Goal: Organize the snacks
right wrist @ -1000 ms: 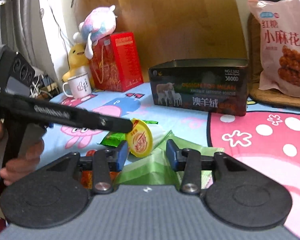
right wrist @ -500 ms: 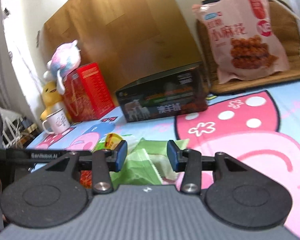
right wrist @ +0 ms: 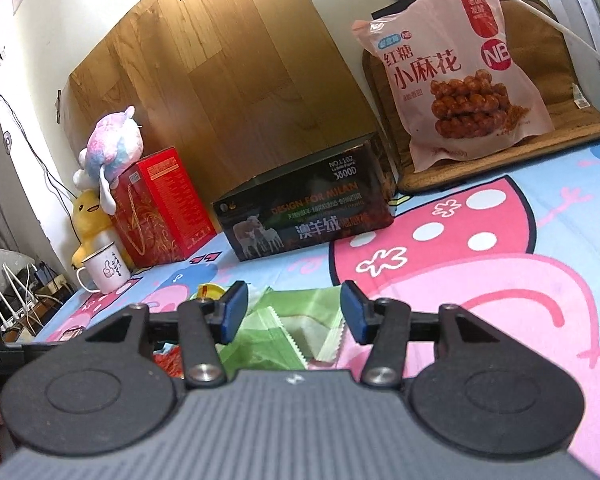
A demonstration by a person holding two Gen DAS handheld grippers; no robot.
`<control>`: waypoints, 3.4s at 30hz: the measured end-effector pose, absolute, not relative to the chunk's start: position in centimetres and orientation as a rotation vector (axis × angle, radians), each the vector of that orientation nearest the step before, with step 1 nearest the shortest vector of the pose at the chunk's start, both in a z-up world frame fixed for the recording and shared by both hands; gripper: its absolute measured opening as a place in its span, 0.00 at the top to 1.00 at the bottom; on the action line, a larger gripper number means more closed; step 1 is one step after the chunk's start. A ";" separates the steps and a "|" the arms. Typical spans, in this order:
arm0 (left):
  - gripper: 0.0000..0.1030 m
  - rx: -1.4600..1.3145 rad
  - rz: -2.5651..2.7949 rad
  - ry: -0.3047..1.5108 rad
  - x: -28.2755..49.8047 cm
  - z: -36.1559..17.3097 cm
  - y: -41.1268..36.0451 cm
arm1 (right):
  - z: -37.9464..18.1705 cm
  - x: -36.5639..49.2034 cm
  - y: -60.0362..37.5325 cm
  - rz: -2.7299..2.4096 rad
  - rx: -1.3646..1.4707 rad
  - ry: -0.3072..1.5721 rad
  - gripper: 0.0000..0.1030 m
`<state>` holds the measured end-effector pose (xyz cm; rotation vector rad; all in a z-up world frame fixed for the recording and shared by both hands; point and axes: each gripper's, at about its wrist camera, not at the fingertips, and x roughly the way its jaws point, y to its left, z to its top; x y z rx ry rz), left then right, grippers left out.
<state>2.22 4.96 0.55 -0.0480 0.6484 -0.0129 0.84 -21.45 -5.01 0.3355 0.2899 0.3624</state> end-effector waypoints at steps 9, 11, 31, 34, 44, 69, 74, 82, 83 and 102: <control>0.48 -0.038 -0.011 0.644 2.3 0.5 5.0 | -5.1 0.8 -21.5 0.361 0.345 0.292 0.45; 0.48 -0.036 -0.012 0.644 2.3 0.5 5.0 | -5.1 0.8 -21.5 0.364 0.345 0.293 0.45; 0.38 -0.001 -0.048 0.535 0.9 1.0 4.6 | -5.2 0.9 -21.9 0.352 0.386 0.286 0.41; 0.36 -0.004 -0.051 0.526 0.8 1.0 4.6 | -5.1 1.1 -21.8 0.360 0.369 0.312 0.41; 0.36 -0.015 -0.060 0.521 0.7 1.1 4.7 | -5.1 1.2 -21.3 0.390 0.324 0.327 0.41; 0.36 -0.005 -0.054 0.508 0.5 1.2 4.7 | -5.0 1.2 -20.5 0.410 0.276 0.340 0.41; 0.36 -0.007 -0.053 0.505 0.4 1.2 4.8 | -5.0 1.1 -20.4 0.409 0.276 0.341 0.41; 0.36 -0.009 -0.056 0.498 0.4 1.3 4.9 | -4.9 1.2 -20.3 0.422 0.265 0.340 0.41; 0.36 -0.009 -0.058 0.497 0.3 1.2 4.9 | -4.9 1.1 -20.2 0.423 0.264 0.341 0.41; 0.20 -0.012 -0.030 0.468 -0.1 1.5 4.8 | -5.0 1.2 -20.2 0.426 0.261 0.342 0.41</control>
